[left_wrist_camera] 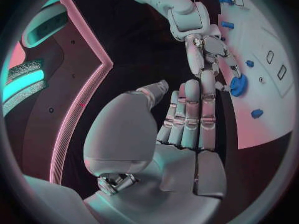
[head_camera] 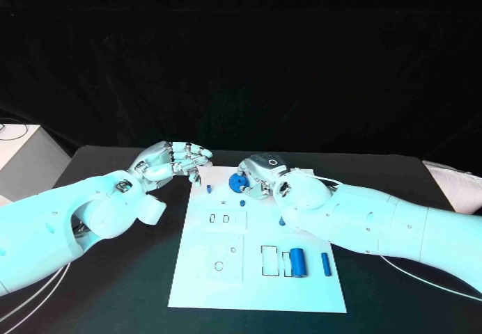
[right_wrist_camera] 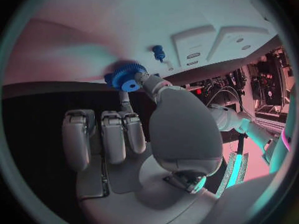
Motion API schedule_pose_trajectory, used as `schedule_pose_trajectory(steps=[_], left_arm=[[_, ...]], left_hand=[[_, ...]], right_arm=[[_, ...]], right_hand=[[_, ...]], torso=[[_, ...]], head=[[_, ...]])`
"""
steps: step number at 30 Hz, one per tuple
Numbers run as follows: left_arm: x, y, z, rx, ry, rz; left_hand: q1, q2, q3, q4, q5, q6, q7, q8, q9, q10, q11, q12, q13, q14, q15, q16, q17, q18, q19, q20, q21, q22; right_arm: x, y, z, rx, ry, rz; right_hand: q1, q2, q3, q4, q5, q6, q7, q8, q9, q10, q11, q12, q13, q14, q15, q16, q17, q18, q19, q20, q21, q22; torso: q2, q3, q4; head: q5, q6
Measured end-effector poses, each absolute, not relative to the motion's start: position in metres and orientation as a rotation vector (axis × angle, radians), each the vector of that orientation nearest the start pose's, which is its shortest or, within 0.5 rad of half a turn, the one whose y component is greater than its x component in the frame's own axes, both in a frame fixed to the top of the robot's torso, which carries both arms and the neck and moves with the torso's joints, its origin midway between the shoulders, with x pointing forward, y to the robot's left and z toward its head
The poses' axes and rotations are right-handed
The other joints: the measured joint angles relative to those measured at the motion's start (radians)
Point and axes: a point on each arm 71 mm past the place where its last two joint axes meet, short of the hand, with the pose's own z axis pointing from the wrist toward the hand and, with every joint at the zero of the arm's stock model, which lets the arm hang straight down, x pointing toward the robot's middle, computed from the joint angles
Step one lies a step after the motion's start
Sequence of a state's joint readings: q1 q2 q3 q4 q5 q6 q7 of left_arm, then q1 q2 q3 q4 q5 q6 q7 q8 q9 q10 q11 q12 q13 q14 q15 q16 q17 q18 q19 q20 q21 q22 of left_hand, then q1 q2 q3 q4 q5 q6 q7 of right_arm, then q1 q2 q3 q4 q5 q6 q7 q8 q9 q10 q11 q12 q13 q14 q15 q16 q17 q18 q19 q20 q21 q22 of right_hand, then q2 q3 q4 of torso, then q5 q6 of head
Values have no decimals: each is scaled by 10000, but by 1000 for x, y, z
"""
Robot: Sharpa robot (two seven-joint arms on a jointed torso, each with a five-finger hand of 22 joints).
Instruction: Assemble the parts on the task board
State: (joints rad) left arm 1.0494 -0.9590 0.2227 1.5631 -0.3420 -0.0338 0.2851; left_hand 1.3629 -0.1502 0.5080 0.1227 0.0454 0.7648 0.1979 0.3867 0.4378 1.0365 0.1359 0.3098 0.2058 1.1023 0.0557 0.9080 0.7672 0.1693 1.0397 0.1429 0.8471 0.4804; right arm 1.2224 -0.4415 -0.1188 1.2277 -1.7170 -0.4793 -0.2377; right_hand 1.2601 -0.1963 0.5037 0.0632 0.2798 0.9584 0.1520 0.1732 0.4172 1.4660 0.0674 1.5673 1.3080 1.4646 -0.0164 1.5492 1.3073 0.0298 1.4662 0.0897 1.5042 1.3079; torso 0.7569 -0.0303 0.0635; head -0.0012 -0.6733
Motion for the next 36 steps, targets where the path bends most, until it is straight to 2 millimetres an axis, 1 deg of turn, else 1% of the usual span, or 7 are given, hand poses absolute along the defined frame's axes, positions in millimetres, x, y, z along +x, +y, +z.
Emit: schedule_pose_trajectory(steps=[10,12,13,16,18,29,36], left_arm=[[478,242,-151,-7874,15618,-16375],[478,241,-151,-7873,15621,-16378],[478,241,-151,-7873,15622,-16378],[478,242,-151,-7874,15624,-16374],[478,242,-151,-7875,15626,-16372],[478,242,-151,-7885,15635,-16353],[478,242,-151,-7889,15639,-16348]], left_hand=[[0,0,0,0,0,0,0,0,-1,0,0,0,0,0,0,0,0,0,0,0,0,-1],[0,0,0,0,0,0,0,0,-1,0,0,0,0,0,0,0,0,0,0,0,0,-1],[0,0,0,0,0,0,0,0,-1,0,0,0,0,0,0,0,0,0,0,0,0,-2],[0,0,0,0,0,0,0,0,-2,0,0,0,0,0,0,0,-1,0,1,1,-1,-2],[0,0,0,0,0,0,0,0,-2,0,0,0,0,0,0,0,-1,0,0,1,-1,-2],[0,0,0,0,0,0,0,0,-2,0,0,0,0,0,0,0,-1,0,1,1,-1,-3],[0,0,0,0,0,0,0,0,9,0,0,0,0,0,0,0,-2,1,1,1,-1,6]], right_arm=[[518,-74,-198,-3529,14466,5443],[518,-74,-198,-3526,14470,5442],[518,-73,-198,-3524,14472,5443],[519,-74,-198,-3501,14480,5420],[520,-74,-198,-3479,14486,5408],[521,-76,-199,-3398,14566,5416],[522,-78,-201,-3399,14844,5467]], right_hand=[[-8,-8,28,-27,-116,-62,-40,-93,-61,0,0,-54,-2,0,0,0,0,-1,0,0,0,-1],[-121,-121,56,-20,-240,-157,9,-156,-69,0,0,-113,-1,0,0,0,0,0,0,0,0,-1],[-207,-203,58,5,-420,-313,22,-251,-101,0,0,-177,-2,0,0,0,-1,-1,0,0,0,-2],[-362,-340,-68,180,-666,-502,63,-440,-188,0,0,-273,-2,0,0,0,-1,-1,0,0,0,-2],[-501,-326,-176,255,-756,-629,51,-536,-232,0,0,-320,-3,0,0,-39,1,0,0,0,-20,-3],[-522,-326,-238,266,-766,-666,63,-536,-242,0,1,-321,-4,37,37,-41,7,-1,0,0,-39,-4],[-812,-213,-528,556,-766,-666,63,-577,-261,0,0,-320,-5,0,75,-41,6,0,0,0,-39,-5]], torso=[[1,-1,5],[1,-3,7],[2,-3,9],[3,-2,9],[4,-3,9],[2,-4,8],[-2,-3,5]], head=[[7,-14],[5,-21],[5,-25],[4,-36],[4,-43],[6,-49],[12,-37]])
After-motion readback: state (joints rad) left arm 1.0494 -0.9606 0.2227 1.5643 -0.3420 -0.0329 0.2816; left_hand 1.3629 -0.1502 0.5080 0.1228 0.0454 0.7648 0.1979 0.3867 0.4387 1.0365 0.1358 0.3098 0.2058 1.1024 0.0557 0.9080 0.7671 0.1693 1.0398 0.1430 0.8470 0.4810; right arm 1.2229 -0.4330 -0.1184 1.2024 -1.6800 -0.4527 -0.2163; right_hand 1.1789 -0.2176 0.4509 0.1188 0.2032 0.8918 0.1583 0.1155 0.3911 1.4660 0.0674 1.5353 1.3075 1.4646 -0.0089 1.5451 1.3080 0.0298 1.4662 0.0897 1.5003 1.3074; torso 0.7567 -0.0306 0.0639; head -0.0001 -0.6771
